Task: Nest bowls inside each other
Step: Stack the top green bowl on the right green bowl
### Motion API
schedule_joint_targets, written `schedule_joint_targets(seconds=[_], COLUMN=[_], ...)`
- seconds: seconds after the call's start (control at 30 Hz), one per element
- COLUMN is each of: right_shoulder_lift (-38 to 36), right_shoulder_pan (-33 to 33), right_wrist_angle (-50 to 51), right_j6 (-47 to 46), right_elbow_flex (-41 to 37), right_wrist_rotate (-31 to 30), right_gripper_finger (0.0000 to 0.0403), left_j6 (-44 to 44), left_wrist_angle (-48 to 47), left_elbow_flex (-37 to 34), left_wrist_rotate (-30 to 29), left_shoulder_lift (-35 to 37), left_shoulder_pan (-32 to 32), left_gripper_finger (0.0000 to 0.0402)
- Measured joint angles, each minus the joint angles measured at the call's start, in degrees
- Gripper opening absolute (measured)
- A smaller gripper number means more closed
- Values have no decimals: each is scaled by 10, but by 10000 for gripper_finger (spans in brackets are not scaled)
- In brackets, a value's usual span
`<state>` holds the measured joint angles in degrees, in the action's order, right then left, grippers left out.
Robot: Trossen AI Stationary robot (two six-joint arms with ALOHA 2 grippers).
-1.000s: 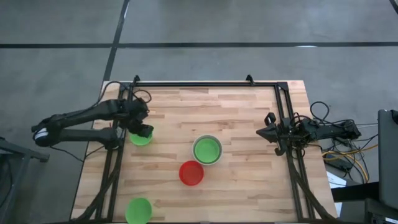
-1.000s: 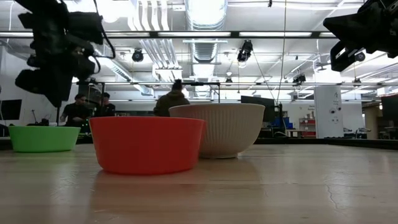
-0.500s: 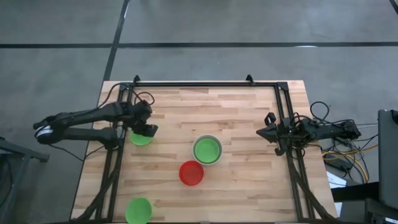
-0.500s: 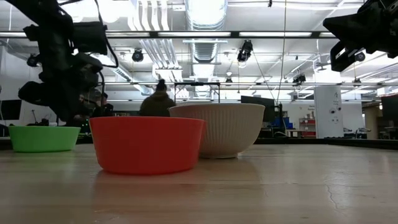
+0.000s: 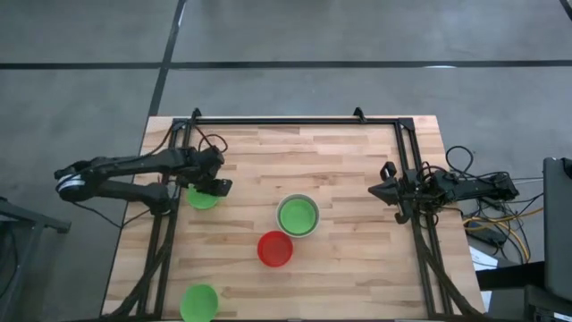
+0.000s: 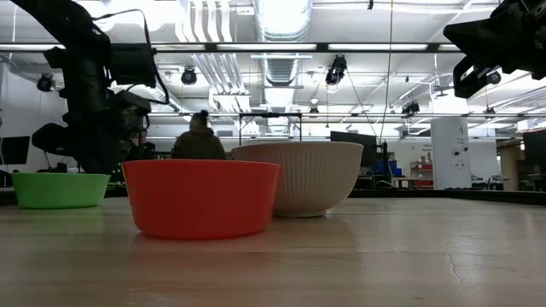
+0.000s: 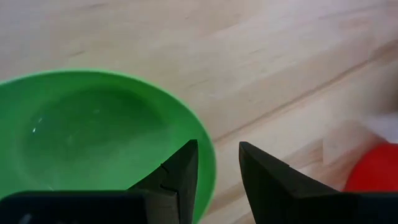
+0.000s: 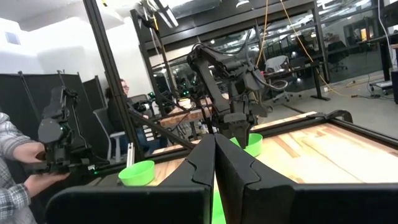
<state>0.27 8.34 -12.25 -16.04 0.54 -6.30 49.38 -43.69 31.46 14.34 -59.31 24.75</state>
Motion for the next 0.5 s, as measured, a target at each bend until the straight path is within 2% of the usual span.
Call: schedule_joint_targets(seconds=[0.5], right_shoulder_lift=[2], right_shoulder_pan=[0], right_wrist_angle=[0], right_j6=[0], right_elbow_flex=[0], right_wrist_rotate=[0], right_gripper_finger=[8], left_j6=[4], left_wrist_angle=[13], left_elbow_flex=[0], left_wrist_rotate=[0], left_shoulder_lift=[-65], left_shoulder_pan=[-2], left_gripper_finger=[122])
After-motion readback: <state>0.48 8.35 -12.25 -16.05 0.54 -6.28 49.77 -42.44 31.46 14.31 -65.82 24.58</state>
